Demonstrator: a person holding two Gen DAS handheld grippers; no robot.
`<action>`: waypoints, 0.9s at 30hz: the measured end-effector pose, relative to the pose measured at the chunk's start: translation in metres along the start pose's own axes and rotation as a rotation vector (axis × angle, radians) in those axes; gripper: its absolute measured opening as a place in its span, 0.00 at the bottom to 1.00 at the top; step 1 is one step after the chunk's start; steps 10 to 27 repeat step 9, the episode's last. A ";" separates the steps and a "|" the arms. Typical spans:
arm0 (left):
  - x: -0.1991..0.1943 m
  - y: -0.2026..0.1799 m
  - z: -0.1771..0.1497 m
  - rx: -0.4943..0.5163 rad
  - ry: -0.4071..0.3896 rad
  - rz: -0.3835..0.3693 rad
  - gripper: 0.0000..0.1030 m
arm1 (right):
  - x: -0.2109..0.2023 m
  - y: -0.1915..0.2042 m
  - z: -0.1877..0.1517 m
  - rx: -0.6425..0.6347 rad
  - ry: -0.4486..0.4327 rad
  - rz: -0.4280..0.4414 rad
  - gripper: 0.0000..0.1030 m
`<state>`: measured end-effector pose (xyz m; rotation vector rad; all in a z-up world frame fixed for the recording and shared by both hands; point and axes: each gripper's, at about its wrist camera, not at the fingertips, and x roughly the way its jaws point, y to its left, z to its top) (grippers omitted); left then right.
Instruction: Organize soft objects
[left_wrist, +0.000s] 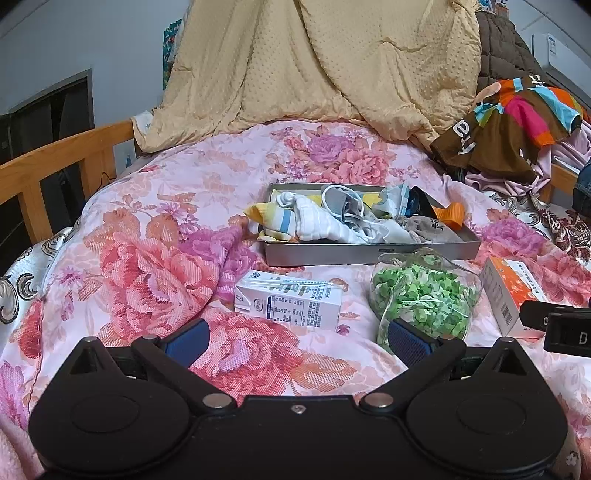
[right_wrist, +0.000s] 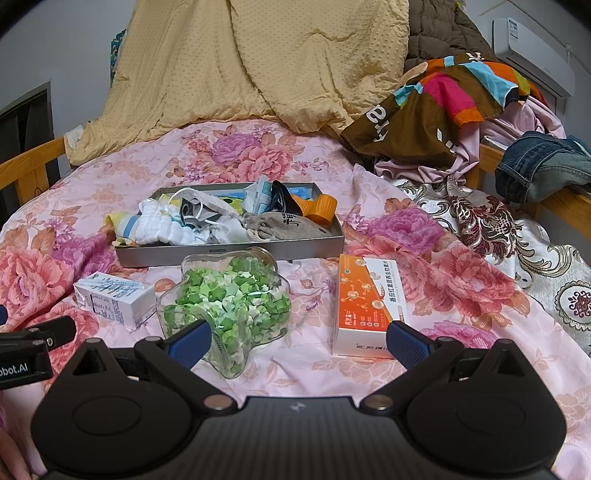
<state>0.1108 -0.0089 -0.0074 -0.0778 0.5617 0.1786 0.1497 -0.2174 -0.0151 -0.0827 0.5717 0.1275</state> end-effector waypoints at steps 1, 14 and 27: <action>0.000 0.000 0.000 0.000 0.000 -0.001 0.99 | 0.000 0.000 0.000 0.000 0.000 0.000 1.00; -0.002 -0.002 0.001 0.002 0.012 -0.008 0.99 | 0.000 0.001 -0.001 -0.001 0.004 0.000 1.00; -0.002 -0.002 0.001 0.002 0.012 -0.008 0.99 | 0.000 0.001 -0.001 -0.001 0.004 0.000 1.00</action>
